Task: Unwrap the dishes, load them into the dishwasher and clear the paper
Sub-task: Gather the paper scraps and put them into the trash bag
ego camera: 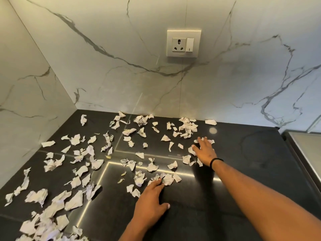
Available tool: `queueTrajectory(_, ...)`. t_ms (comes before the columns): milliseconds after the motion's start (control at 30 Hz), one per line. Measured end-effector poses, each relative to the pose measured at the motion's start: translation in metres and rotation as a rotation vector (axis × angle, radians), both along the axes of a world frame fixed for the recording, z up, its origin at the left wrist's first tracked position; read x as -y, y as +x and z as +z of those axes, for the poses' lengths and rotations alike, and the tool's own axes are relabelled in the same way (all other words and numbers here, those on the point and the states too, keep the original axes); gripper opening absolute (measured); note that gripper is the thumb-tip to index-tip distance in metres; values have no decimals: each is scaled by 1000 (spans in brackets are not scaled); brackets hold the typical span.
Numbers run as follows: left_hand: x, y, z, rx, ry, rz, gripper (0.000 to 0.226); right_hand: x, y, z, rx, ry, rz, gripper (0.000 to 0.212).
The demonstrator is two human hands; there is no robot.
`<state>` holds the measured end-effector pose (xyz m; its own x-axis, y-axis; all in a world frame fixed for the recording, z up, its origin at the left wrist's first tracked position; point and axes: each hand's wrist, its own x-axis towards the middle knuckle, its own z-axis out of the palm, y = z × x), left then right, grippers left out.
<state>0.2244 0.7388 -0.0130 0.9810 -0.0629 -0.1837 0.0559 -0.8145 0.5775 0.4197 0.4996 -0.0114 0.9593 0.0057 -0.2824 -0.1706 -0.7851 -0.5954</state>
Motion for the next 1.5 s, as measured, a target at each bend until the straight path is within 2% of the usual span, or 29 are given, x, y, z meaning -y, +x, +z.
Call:
queueTrajectory(133,4,14,6,95,-111,138,54,-37,-40,-18,93,-166,214,59)
queueTrajectory(200,5,17,5,190,-133,173,56,-62,-70,-25,152,-184,316,59)
queueTrajectory(333,2,20,-6,289,-161,108,57,-99,-121,-32,254,-132,477,67)
queueTrajectory(433,-11,16,-12,283,-98,124,56,-98,-131,-37,346,-9,438,61)
queueTrajectory(533,-25,13,-17,299,59,186,42,-82,-112,-35,486,-58,328,58)
queueTrajectory(633,-26,18,-17,346,149,319,35,-67,-78,-28,374,-48,159,65)
queueTrajectory(700,-19,24,-12,407,158,369,39,-64,-64,-27,276,-87,191,67)
queueTrajectory(733,-13,28,-7,443,156,362,40,-64,-61,-28,286,-143,265,66)
queueTrajectory(800,0,40,0,501,133,302,41,-66,-63,-33,345,-212,429,65)
queueTrajectory(867,14,59,6,540,86,219,36,-66,-63,-36,391,-188,482,65)
queueTrajectory(933,29,84,12,552,15,128,27,-64,-59,-38,398,-115,391,66)
queueTrajectory(1033,53,135,23,519,-41,-24,34,-65,-53,-39,357,-163,160,69)
queueTrajectory(1200,91,232,18,405,38,-280,33,-68,-41,-37,342,-146,-118,83)
queueTrajectory(1333,112,295,9,344,167,-374,38,-71,-39,-40,363,-178,-146,93)
queueTrajectory(1433,115,331,-5,223,278,-405,50,-72,-36,-42,333,-228,-125,99)
queueTrajectory(1500,109,340,-15,173,307,-407,50,-72,-35,-42,317,-229,-113,102)
